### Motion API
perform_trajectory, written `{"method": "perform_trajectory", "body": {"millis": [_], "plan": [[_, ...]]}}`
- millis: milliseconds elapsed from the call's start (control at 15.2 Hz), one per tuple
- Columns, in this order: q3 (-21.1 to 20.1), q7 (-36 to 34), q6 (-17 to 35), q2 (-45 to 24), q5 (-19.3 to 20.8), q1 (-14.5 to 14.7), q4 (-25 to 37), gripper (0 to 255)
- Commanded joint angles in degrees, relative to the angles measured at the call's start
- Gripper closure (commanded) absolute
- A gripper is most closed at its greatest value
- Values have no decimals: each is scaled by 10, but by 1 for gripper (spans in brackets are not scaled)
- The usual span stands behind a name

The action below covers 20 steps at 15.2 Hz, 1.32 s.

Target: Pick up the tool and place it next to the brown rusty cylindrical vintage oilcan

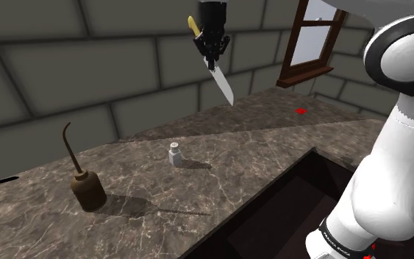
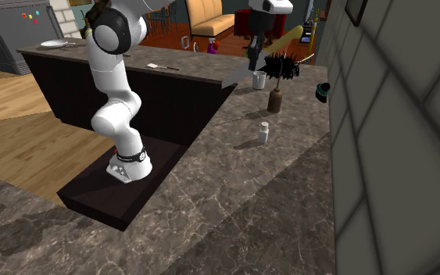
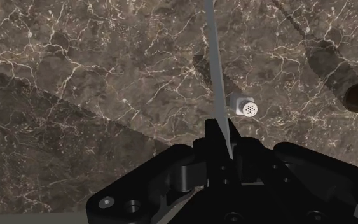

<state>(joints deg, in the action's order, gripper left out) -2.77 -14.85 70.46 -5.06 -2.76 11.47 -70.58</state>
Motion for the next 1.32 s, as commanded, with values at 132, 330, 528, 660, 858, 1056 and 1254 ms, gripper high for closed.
{"method": "perform_trajectory", "body": {"millis": [132, 330, 528, 660, 858, 1056, 1254], "plan": [[-26, -58, 10, 18, -4, 31, -25, 255], [-46, -101, 15, 24, -8, 53, -34, 255], [-66, -144, 19, 24, -10, 75, -35, 255], [-79, -173, 20, 21, -11, 91, -31, 255], [-100, -218, 21, 10, -11, 115, -18, 255], [-121, -263, 21, -8, -8, 140, 3, 255], [-141, -309, 17, -33, -1, 168, 34, 255]]}}
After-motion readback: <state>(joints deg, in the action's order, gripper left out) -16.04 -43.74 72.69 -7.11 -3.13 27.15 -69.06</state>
